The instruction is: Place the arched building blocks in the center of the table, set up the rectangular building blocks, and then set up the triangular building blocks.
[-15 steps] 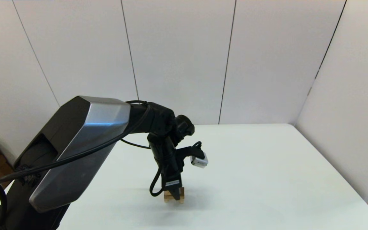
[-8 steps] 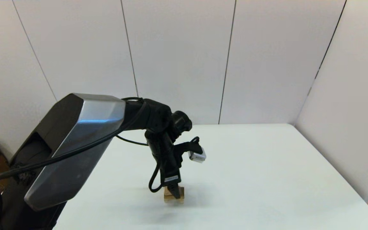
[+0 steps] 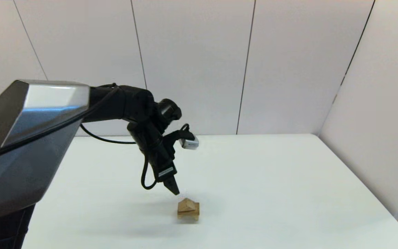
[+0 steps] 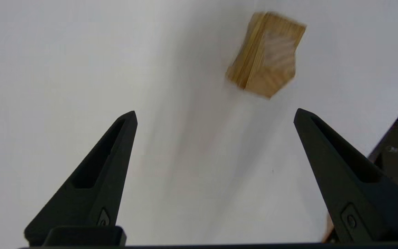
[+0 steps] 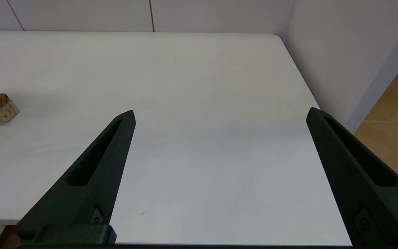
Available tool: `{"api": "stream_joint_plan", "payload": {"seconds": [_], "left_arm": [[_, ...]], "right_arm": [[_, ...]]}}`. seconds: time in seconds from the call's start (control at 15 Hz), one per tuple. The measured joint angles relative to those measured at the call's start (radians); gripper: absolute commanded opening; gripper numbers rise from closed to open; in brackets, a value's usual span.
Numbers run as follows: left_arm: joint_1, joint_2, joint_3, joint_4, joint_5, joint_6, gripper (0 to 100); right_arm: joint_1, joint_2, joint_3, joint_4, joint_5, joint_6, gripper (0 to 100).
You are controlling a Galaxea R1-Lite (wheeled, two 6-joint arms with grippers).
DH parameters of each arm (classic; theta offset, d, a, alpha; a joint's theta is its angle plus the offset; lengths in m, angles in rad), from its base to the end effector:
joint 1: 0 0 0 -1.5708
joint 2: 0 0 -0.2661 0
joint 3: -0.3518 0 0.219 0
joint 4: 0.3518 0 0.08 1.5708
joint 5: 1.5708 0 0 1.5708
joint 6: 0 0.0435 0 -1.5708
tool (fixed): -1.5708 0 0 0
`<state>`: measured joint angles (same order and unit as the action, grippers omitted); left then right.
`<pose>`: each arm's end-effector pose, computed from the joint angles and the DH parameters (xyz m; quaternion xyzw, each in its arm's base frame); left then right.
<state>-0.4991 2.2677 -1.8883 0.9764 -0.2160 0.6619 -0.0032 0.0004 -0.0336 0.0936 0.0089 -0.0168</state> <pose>0.3607 -0.2072 0.0783 0.3208 0.4986 -0.4596 0.6613 0.0601 0.0002 0.0749 -0.0082 0.0302 0.0031 0.9995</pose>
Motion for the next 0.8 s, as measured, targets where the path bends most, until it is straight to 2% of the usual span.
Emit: {"api": "stream_joint_plan", "payload": {"seconds": [0.33,0.53,0.8], "left_arm": [[0.098,-0.232,0.191,0.005,0.012,-0.129,100],[0.126,-0.424,0.370,-0.006,0.090,-0.286,100],[0.176,-0.728,0.648,-0.089,0.181,-0.360,100]], "right_arm": [[0.000,0.000,0.000,0.000,0.000,0.000,100],[0.000,0.000,0.000,0.000,0.000,0.000,100],[0.000,0.000,0.000,0.000,0.000,0.000,100]]}}
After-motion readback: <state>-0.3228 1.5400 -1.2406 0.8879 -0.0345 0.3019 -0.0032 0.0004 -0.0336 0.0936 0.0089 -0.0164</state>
